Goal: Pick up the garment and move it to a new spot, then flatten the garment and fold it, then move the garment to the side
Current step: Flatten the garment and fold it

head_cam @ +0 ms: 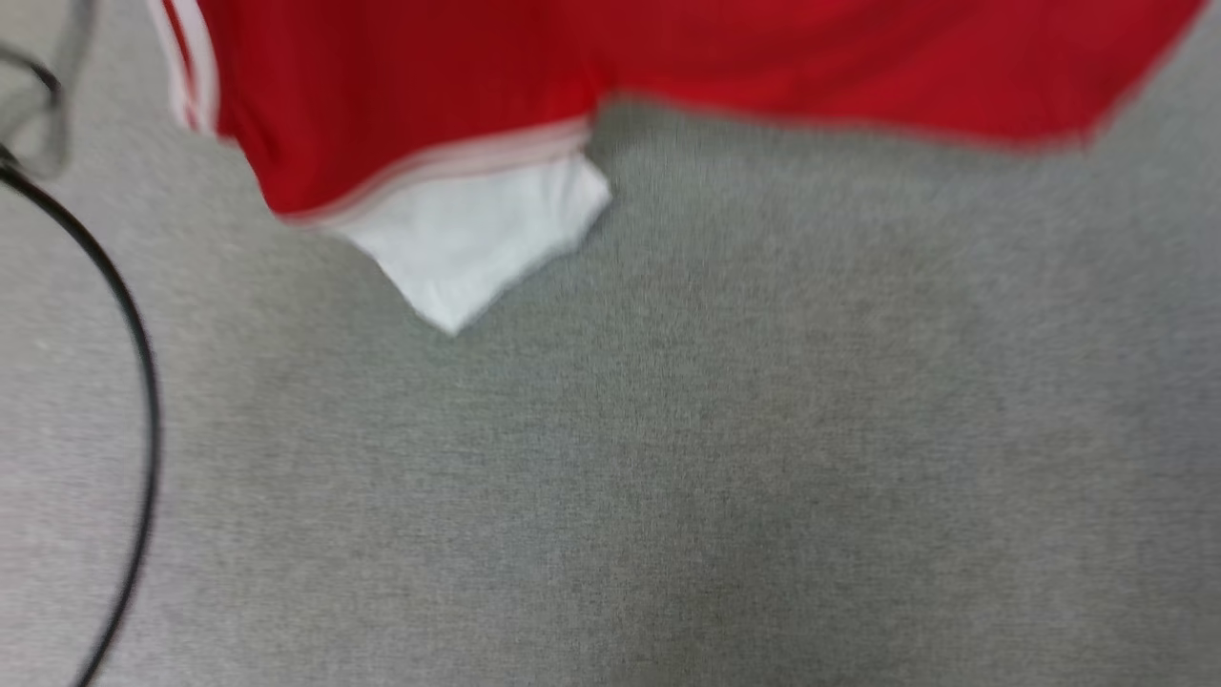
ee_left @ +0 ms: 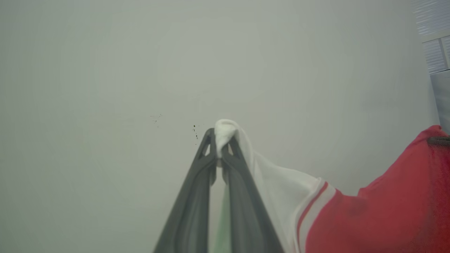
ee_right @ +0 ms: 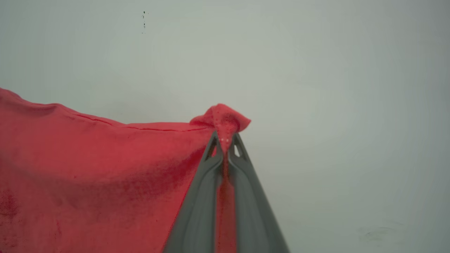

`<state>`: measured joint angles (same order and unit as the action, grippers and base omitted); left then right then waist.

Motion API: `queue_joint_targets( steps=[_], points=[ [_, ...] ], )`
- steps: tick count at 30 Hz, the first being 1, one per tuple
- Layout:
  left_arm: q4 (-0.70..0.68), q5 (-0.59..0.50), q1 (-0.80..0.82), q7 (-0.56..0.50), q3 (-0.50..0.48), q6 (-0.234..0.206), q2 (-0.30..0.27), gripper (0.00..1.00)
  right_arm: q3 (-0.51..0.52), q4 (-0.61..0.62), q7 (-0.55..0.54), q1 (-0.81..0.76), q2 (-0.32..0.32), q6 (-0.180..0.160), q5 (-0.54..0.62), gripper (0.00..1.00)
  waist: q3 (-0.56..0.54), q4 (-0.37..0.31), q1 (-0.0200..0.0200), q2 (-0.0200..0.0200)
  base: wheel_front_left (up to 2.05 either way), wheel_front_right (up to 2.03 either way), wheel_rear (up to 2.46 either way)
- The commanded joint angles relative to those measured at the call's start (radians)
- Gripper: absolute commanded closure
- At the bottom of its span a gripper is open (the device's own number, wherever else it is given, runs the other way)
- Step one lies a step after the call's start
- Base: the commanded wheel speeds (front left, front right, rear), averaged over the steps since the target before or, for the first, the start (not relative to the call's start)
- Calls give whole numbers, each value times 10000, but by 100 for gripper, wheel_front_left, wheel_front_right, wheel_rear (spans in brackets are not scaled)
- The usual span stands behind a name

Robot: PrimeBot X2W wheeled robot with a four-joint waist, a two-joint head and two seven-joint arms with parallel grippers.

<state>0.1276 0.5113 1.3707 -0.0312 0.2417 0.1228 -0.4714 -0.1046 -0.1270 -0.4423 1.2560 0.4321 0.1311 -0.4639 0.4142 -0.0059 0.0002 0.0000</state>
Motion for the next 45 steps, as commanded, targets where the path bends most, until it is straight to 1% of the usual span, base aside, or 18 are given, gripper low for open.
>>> queue_joint_targets(
  steps=[1, 3, 6, 7, 12, 14, 17, 18, 20, 23, 27, 33, 39, 43, 45],
  points=[
    [426, -29, 903, 57, 173, 42, -37, 100, -63, -285, 27, 828, -165, -8, 183, 100, 1003, -44, -2, 0, 0, 0, 0],
    [882, -131, 1782, 143, 410, 57, -101, 100, -133, -650, 130, 1578, -208, -9, 416, 100, 1280, -63, -2, 0, 0, 0, 0],
    [1544, 24, 2880, 306, 629, 60, -27, 100, -225, -1270, 292, 2722, -272, -9, 624, 100, 1571, -79, -2, 0, 0, 0, 0],
    [1544, 24, 2880, 306, 629, 60, -27, 100, -225, -1270, 292, 2722, -272, -9, 624, 100, 1571, -79, -2, 0, 0, 0, 0],
    [2473, 336, 4295, 586, 1088, 64, -76, 100, -524, -2469, 819, 4275, -332, -9, 907, 100, 1780, -77, -2, 0, 0, 0, 0],
    [2724, 528, 4632, 713, 1251, 65, -57, 100, -755, -2944, 1034, 4693, -276, -9, 954, 100, 1853, -67, -2, 0, 0, 0, 0],
    [3060, 744, 4913, 864, 1518, 67, -178, 100, -1051, -3569, 1366, 5089, -246, -9, 854, 100, 1989, -50, -2, 0, 0, 0, 0],
    [3388, 980, 4852, 1049, 1756, 67, -299, 100, -1373, -4064, 1600, 5188, -206, -9, 653, 100, 2169, -45, -2, 0, 0, 0, 0],
    [3558, 1145, 4663, 1188, 1932, 68, -410, 100, -1603, -4342, 1758, 5100, -178, -9, 509, 100, 2304, -42, -2, 0, 0, 0, 0],
    [3790, 1459, 4203, 1466, 2122, 68, -592, 100, -1984, -4683, 2057, 4718, -205, -9, 273, 100, 2471, -41, -2, 0, 0, 0, 0],
    [3966, 1955, 3251, 1886, 2356, 69, -790, 100, -2567, -4866, 2440, 3972, -80, -9, -186, 100, 2508, 36, -2, 0, 0, 0, 0],
    [3927, 2512, 1283, 2554, 2474, 69, -1064, 100, -3369, -4877, 2949, 2383, 131, -9, -928, 100, 2202, 141, -2, 0, 0, 0, 0],
    [3373, 2736, -974, 2885, 2390, -22, -1057, 100, -4055, -4347, 3272, 482, 610, -9, -1560, 100, 1501, 295, -2, 0, 0, 0, 0],
    [2657, 2742, -2792, 2945, 2287, -298, -1129, 100, -4411, -3700, 3255, -992, 1053, -9, -1862, 100, 905, 353, -2, 0, 0, 0, 0],
    [2199, 2796, -3730, 2966, 2179, -508, -1199, 100, -4527, -3299, 3206, -1722, 1245, -9, -2002, 100, 600, 332, -2, 0, 0, 0, 0]
  ],
)
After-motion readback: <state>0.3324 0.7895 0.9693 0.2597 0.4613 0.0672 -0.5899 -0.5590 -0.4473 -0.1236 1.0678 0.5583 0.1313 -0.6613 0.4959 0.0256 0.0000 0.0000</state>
